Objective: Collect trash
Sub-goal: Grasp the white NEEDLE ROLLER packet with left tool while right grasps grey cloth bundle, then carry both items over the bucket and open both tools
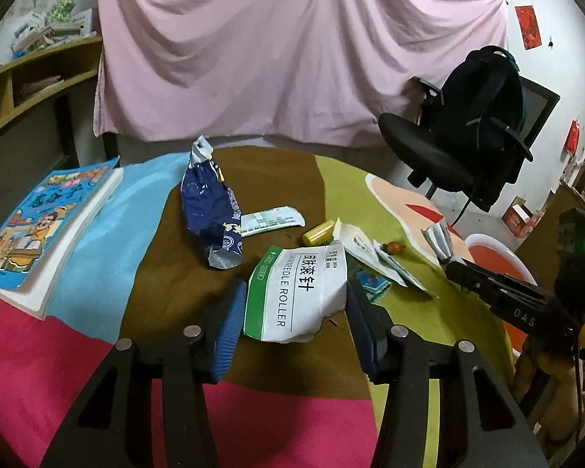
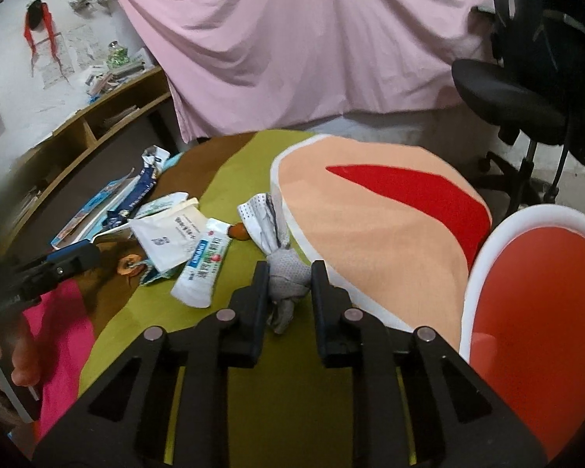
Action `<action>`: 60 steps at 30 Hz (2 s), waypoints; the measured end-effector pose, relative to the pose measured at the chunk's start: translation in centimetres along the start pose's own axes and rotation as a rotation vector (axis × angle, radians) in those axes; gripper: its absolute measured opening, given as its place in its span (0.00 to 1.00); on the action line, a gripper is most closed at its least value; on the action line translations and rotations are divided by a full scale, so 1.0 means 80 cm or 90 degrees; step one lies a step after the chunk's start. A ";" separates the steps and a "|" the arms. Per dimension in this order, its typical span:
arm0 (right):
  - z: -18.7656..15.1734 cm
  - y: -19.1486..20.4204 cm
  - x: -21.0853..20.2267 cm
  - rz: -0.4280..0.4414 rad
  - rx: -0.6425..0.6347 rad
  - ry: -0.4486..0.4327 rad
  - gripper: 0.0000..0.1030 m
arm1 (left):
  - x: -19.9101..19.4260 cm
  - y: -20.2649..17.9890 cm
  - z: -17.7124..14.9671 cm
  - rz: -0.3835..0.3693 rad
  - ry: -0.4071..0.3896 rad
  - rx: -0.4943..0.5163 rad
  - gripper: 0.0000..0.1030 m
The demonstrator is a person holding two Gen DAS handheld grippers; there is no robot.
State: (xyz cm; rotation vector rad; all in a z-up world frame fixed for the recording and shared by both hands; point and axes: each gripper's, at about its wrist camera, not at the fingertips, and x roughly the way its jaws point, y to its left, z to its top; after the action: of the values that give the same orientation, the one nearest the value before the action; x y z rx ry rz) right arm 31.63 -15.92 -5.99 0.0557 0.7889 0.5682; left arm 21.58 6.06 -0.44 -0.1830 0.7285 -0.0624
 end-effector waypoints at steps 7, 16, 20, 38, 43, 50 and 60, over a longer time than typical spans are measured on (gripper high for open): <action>-0.008 0.000 -0.043 -0.010 0.001 -0.106 0.48 | -0.028 -0.027 0.004 -0.005 -0.059 0.020 0.44; -0.018 -0.005 -0.121 -0.052 0.005 -0.270 0.48 | -0.058 -0.090 0.026 -0.058 -0.135 0.059 0.44; -0.023 -0.018 -0.151 -0.076 0.020 -0.317 0.48 | -0.062 -0.127 0.030 -0.089 -0.150 0.086 0.44; -0.052 -0.132 -0.227 -0.185 0.169 -0.358 0.49 | -0.011 -0.285 0.030 -0.179 -0.092 0.196 0.44; -0.061 -0.157 -0.236 -0.195 0.216 -0.353 0.50 | 0.014 -0.311 0.031 -0.202 -0.053 0.190 0.44; -0.067 -0.172 -0.238 -0.208 0.243 -0.340 0.50 | 0.044 -0.327 0.037 -0.231 -0.002 0.154 0.44; -0.068 -0.181 -0.234 -0.216 0.267 -0.320 0.51 | 0.062 -0.324 0.044 -0.253 0.033 0.112 0.44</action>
State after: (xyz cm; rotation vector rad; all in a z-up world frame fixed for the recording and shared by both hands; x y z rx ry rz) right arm 24.05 -38.46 -1.30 0.4274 0.3996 0.0480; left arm 27.82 -19.46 3.76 -0.1555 0.7252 -0.5098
